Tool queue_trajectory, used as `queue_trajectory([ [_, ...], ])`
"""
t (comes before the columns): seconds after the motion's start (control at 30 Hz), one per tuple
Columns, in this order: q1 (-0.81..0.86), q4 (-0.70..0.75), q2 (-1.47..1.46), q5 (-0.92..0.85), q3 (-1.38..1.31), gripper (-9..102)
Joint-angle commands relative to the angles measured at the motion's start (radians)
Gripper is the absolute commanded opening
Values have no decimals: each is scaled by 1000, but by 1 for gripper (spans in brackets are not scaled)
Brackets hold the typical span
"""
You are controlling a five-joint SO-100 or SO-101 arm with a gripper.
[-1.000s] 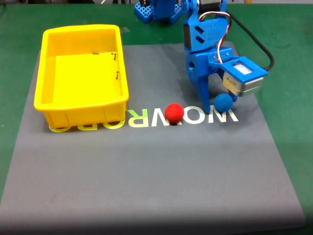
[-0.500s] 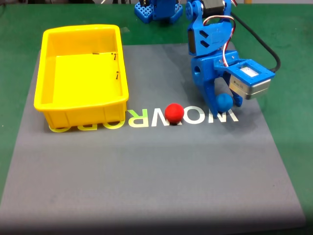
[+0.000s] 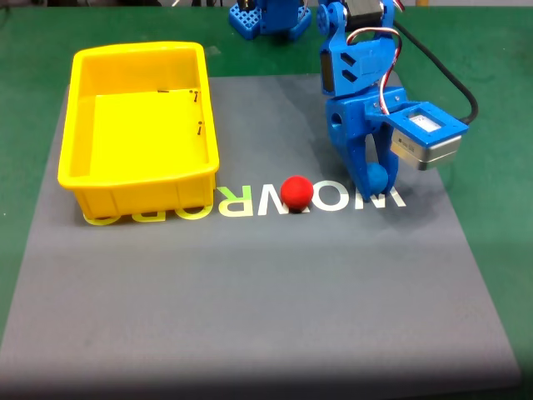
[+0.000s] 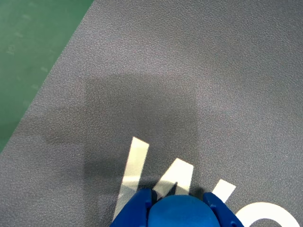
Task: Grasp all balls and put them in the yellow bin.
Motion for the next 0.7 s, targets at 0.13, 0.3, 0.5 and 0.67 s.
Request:
queue_trajectory([
  [0.13, -12, -26, 91, 46, -100, 0],
  [0.3, -3, -20, 169, 51, -193, 0],
  [0.5, 80, 21, 291, 15, -209, 0],
  [0.67, 209, 92, 387, 3, -198, 0],
])
